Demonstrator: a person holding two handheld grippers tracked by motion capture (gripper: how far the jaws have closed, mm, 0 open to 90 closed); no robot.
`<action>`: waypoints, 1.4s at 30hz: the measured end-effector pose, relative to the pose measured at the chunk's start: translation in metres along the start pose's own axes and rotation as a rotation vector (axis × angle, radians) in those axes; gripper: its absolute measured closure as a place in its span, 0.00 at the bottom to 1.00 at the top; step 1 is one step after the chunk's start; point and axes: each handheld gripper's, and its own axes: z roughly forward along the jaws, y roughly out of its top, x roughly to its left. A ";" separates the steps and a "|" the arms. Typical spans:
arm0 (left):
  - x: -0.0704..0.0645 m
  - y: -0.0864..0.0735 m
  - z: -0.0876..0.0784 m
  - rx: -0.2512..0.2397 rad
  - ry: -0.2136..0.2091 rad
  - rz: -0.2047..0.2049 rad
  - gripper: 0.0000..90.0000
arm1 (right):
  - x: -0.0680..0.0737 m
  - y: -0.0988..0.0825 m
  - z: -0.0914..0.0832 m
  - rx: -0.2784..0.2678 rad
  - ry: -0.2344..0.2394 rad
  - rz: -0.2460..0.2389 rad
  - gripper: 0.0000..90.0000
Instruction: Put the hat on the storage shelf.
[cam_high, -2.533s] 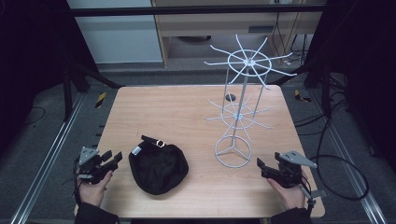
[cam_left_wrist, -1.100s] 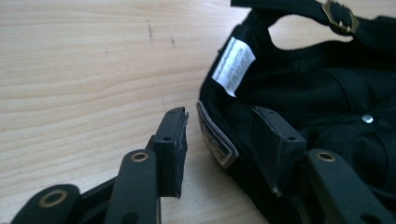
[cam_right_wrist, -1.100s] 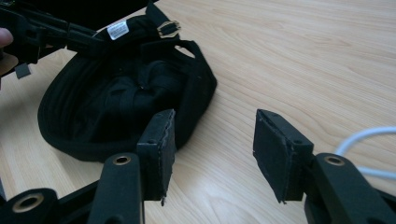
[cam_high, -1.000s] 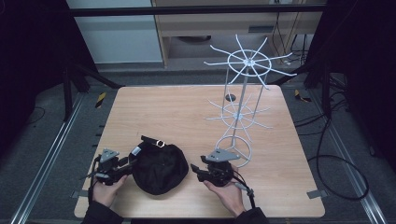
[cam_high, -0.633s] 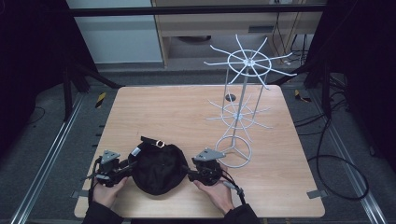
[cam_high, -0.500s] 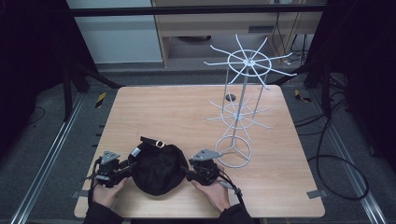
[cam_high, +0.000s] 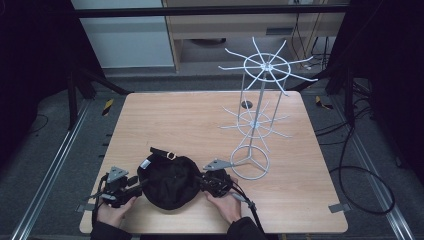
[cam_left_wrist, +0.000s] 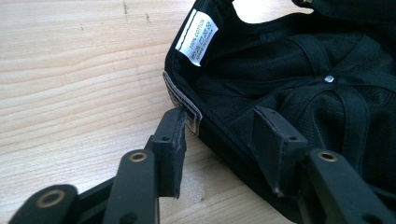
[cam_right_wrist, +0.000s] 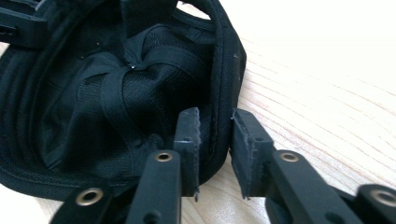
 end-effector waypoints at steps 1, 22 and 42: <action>0.000 0.000 0.001 0.005 0.001 -0.004 0.62 | 0.000 0.000 0.001 0.006 -0.002 -0.001 0.84; -0.012 0.013 0.038 0.040 -0.020 -0.008 0.78 | 0.009 0.034 -0.040 -0.225 0.025 -0.085 0.93; -0.027 0.026 0.068 -0.006 -0.080 -0.040 0.80 | 0.013 0.044 -0.055 -0.262 0.049 -0.178 0.93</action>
